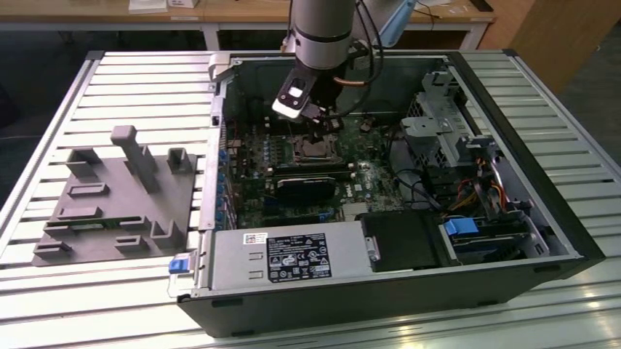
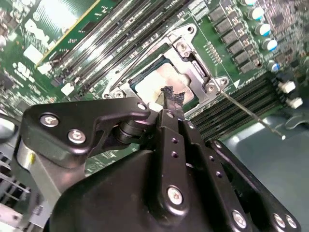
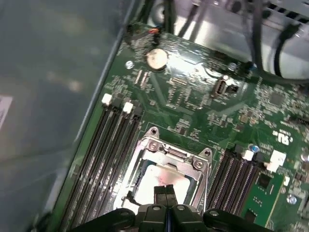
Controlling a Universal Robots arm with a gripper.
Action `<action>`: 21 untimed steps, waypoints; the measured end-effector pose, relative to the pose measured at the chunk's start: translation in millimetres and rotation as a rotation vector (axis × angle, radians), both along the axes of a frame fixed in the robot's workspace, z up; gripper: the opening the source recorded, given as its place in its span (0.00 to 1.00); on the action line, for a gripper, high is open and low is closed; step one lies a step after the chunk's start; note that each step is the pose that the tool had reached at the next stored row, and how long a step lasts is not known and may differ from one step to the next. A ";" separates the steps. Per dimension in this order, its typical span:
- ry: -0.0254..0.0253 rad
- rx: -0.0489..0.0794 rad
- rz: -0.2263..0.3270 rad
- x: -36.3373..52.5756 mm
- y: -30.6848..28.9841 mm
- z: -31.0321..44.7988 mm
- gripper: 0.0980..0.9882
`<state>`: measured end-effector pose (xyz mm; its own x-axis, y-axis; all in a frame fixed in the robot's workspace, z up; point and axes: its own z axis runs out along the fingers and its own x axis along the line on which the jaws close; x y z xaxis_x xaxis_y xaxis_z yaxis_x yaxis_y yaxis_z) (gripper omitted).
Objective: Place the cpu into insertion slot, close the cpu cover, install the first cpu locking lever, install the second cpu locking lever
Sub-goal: 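Close the cpu cover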
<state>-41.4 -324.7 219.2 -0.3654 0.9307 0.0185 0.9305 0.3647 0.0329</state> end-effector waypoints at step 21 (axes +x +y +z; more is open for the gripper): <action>0.0000 -0.007 0.383 0.0 0.0 -1.1 0.01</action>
<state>-41.4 -324.7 218.2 -0.6864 0.7271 0.0125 0.7271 0.6859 0.0292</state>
